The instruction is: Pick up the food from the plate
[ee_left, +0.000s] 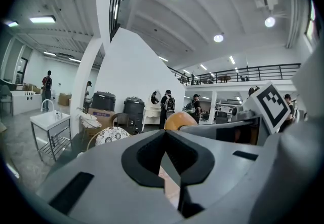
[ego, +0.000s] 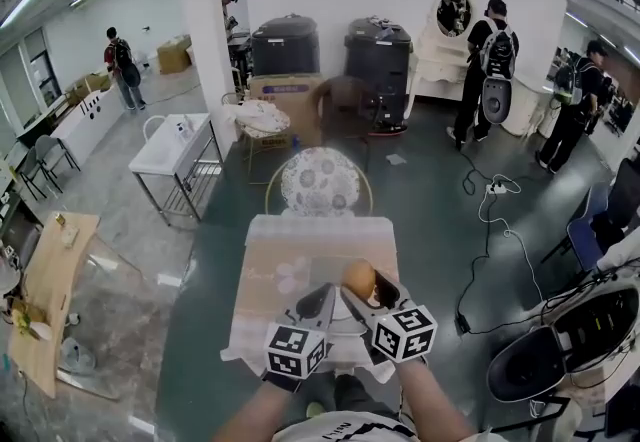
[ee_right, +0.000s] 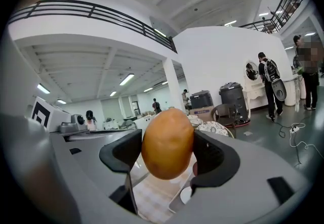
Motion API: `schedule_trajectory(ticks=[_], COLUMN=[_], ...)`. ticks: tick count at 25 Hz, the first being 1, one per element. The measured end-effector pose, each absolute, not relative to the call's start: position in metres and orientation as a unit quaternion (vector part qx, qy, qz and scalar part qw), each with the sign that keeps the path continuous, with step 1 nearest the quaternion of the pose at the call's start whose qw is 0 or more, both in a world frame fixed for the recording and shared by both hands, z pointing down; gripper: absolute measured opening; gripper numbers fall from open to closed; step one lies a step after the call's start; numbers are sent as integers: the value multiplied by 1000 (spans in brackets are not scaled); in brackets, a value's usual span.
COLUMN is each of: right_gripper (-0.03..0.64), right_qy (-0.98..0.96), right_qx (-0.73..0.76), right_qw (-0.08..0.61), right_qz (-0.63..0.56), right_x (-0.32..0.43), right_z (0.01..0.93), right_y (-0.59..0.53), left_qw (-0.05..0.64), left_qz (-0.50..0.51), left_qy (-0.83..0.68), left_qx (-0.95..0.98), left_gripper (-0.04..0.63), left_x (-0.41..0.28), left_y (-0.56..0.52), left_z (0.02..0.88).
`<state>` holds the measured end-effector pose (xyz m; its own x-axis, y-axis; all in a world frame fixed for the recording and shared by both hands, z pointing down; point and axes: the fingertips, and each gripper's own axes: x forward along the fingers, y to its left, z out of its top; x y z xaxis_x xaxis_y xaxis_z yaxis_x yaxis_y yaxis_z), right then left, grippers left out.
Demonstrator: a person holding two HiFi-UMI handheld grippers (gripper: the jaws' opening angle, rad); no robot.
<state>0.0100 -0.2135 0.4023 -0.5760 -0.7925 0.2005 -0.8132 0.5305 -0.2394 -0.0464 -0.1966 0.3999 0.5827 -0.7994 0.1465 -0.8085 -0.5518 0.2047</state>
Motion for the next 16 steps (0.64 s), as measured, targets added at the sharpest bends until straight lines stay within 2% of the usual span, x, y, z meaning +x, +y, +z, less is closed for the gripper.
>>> schedule_trajectory(ticks=[16], right_gripper=[293], right_qy=[-873], right_qx=[463], right_qw=[35], right_qz=[148], right_x=[12], right_z=[403], right_y=[-201], left_qw=[123], left_qz=[26], left_qy=[-455], left_qx=[882], left_gripper=[6], left_x=[-44], left_y=[-186], left_z=[401])
